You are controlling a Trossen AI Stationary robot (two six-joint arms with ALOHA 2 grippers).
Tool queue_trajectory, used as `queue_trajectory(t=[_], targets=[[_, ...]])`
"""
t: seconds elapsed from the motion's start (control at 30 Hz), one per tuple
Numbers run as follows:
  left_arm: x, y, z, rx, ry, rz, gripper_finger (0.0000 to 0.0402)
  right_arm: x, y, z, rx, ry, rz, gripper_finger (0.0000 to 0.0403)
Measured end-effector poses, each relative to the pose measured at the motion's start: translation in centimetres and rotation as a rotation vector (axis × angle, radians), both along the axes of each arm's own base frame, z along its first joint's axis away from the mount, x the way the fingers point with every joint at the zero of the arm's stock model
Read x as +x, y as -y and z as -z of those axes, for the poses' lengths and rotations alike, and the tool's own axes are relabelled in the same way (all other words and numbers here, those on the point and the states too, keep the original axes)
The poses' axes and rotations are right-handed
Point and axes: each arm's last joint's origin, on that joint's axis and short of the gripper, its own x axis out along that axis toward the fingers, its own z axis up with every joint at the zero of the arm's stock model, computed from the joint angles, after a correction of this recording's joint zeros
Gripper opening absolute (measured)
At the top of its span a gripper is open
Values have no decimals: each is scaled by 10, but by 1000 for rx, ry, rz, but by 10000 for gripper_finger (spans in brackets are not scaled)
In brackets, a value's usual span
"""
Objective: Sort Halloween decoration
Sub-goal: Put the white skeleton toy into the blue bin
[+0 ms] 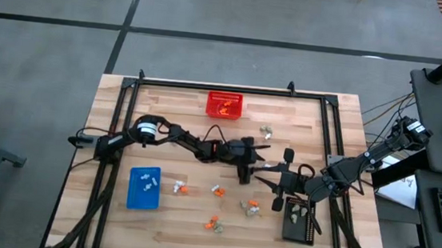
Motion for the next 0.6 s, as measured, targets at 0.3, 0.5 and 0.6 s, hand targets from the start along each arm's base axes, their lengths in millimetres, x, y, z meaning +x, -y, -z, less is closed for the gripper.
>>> queue_trajectory(t=[0.3, 0.5, 0.6], targets=[[0, 0, 10, -5, -10, -6, 162, 0, 0, 0, 2, 1, 1, 107], [5, -1, 5, -3, -5, -22, 162, 0, 0, 0, 2, 0, 1, 107], [12, 0, 7, -11, -23, -4, 162, 0, 0, 0, 0, 0, 1, 107]])
